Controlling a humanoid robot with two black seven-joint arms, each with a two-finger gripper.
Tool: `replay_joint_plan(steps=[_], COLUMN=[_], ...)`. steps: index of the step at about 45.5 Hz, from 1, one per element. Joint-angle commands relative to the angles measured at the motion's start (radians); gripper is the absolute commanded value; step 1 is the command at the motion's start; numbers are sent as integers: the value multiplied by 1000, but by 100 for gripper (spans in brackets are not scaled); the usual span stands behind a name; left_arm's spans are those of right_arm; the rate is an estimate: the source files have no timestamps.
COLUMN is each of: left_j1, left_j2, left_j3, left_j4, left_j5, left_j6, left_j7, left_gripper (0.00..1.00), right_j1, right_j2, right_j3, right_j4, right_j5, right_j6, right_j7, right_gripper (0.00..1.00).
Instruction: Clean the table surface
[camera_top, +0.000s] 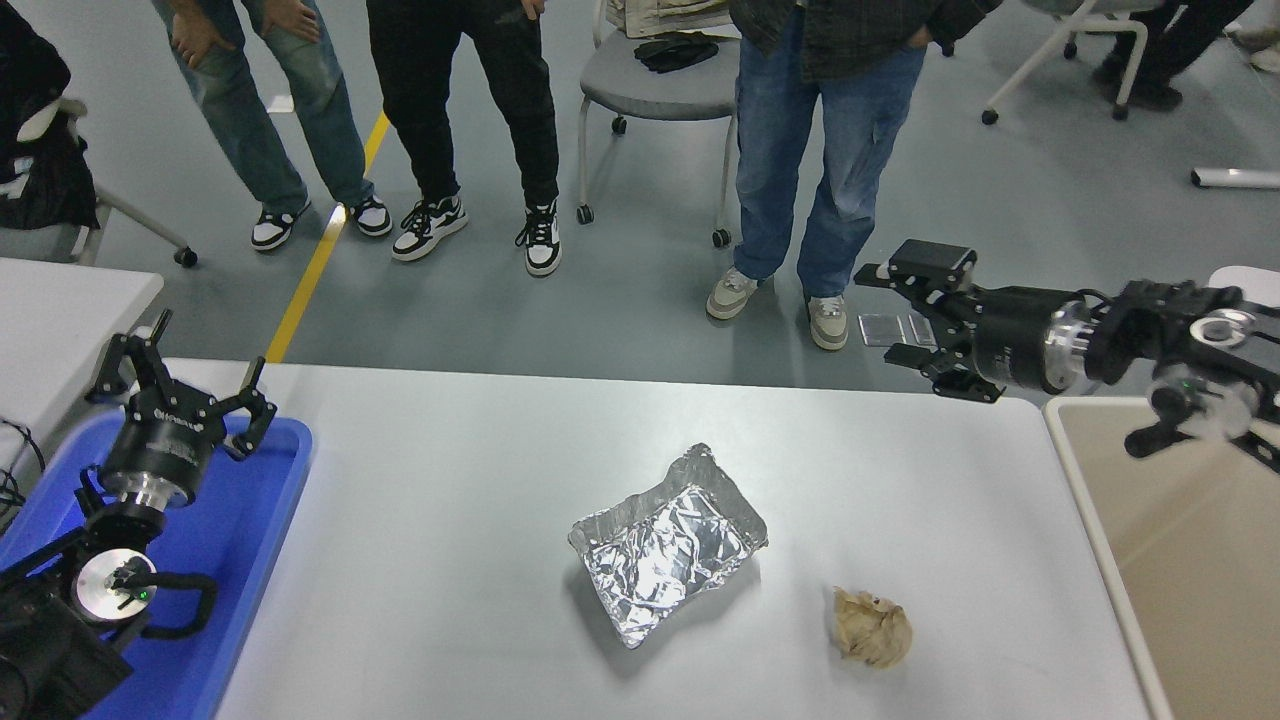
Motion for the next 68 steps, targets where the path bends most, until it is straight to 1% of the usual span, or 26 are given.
replay_joint_plan(steps=[1,4,10,16,23,30,42,48,55,68], left_j1=[0,0,0,0,0,-2,0,-2,-2,-2], left_j2=[0,0,0,0,0,0,0,0,0,0], left_j3=[0,0,0,0,0,0,0,0,0,0], left_j4=[0,0,0,0,0,0,0,0,0,0], left_j5=[0,0,0,0,0,0,0,1,1,1], left_j6=[0,0,0,0,0,0,0,0,0,0], left_j7=[0,0,0,0,0,0,1,1,1,1], left_gripper=[100,100,100,100,100,100,100,100,100,100], right_j1=[92,108,125,125,125,117,82,69,42,-7], right_j2=[195,226,277,327,377,472,593,625,674,680], right_j3=[-163,-237,-328,-420,-496,-542,-553,-550,-559,-562], right_j4=[-11,-34,-48,-80,-140,-217,-341,-357,-455,-554], right_j5=[-292,-377,-547,-618,-621,-619,-599,-564,-564,-575], right_j6=[-41,-65,-67,-68,-61,-58,-58,-59,-64,-68], right_j7=[-17,-16,-7,-5,-5,-2,-2,-2,-2,1], right_gripper=[99,99,99,99,99,98,98,98,97,97])
